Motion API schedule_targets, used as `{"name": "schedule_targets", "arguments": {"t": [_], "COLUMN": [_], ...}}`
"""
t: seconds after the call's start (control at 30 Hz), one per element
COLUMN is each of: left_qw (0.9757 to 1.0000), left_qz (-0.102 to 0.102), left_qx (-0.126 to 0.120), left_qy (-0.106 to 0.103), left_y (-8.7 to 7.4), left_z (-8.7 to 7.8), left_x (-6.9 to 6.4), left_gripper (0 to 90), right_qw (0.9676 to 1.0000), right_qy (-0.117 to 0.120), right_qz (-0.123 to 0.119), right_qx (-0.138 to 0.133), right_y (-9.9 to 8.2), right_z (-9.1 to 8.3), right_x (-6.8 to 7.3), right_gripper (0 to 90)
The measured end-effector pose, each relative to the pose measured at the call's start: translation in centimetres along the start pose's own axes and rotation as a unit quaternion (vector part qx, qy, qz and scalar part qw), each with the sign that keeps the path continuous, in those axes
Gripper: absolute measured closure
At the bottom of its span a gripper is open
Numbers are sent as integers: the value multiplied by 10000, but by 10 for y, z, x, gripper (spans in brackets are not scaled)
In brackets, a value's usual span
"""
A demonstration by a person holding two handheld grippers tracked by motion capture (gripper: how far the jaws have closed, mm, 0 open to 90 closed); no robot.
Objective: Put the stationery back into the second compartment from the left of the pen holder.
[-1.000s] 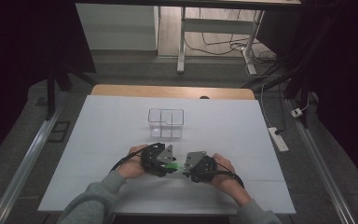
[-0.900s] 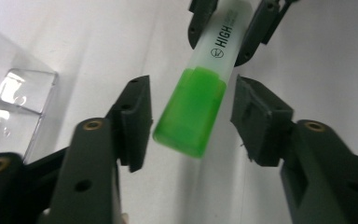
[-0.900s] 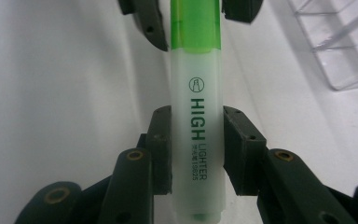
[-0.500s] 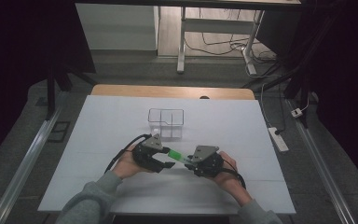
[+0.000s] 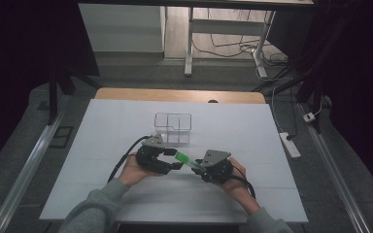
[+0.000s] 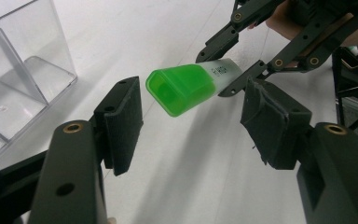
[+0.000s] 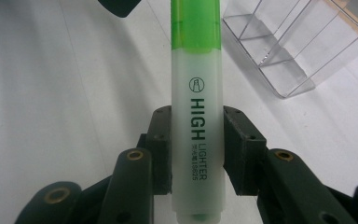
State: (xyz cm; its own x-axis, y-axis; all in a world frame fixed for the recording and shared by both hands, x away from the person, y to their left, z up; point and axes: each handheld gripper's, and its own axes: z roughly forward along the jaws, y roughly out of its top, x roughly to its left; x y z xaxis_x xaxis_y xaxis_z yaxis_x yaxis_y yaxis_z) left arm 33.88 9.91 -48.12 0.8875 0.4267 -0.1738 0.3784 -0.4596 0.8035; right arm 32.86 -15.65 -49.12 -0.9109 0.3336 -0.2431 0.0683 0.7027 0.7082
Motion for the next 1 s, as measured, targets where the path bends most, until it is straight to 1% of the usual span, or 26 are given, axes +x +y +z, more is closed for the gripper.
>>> {"name": "schedule_targets", "arguments": {"t": [0.17,0.2,0.27,0.3,0.37,0.4,0.43,0.5,0.53,0.57,0.67,0.7,0.8,0.9,0.93,1.0], "left_qw": [10000,10000,9999,9998,9997,9995,9993,9989,9987,9982,9979,9979,9967,9961,9959,9955], "left_qz": [-55,-68,-160,-199,-236,-276,-318,-387,-431,-494,-550,-550,-685,-717,-727,-756], "left_qx": [-2,-5,-64,-84,-110,-139,-175,-262,-288,-322,-321,-321,-360,-398,-419,-435], "left_qy": [24,26,-4,-24,-22,-17,-20,-9,-7,-56,-88,-88,-239,-320,-343,-378], "left_y": [0,0,0,0,0,1,1,1,2,2,2,2,2,3,3,3], "left_z": [1,2,2,2,3,3,4,5,5,6,7,7,7,8,8,9], "left_x": [0,0,1,1,1,2,2,2,2,3,3,3,5,4,4,3], "left_gripper": [380,381,384,385,386,395,400,411,445,473,551,560,604,637,647,658], "right_qw": [10000,9999,9998,9996,9996,9993,9990,9989,9985,9983,9975,9972,9967,9970,9970,9966], "right_qy": [-84,-108,-180,-219,-238,-297,-343,-365,-411,-449,-518,-554,-630,-612,-625,-678], "right_qz": [-15,6,-31,11,12,-64,-56,-74,-149,-189,-274,-317,-313,-353,-343,-395], "right_qx": [-34,-80,-116,-151,-177,-214,-273,-270,-327,-333,-392,-383,-408,-306,-308,-236], "right_y": [0,0,0,1,1,1,2,2,3,3,5,5,5,4,4,5], "right_z": [0,0,-1,-1,-1,-1,0,-1,0,0,0,0,1,3,4,5], "right_x": [1,1,1,2,3,4,5,6,8,9,12,13,14,14,15,16], "right_gripper": [650,650,650,650,650,650,650,650,650,650,650,650,650,650,650,650]}}
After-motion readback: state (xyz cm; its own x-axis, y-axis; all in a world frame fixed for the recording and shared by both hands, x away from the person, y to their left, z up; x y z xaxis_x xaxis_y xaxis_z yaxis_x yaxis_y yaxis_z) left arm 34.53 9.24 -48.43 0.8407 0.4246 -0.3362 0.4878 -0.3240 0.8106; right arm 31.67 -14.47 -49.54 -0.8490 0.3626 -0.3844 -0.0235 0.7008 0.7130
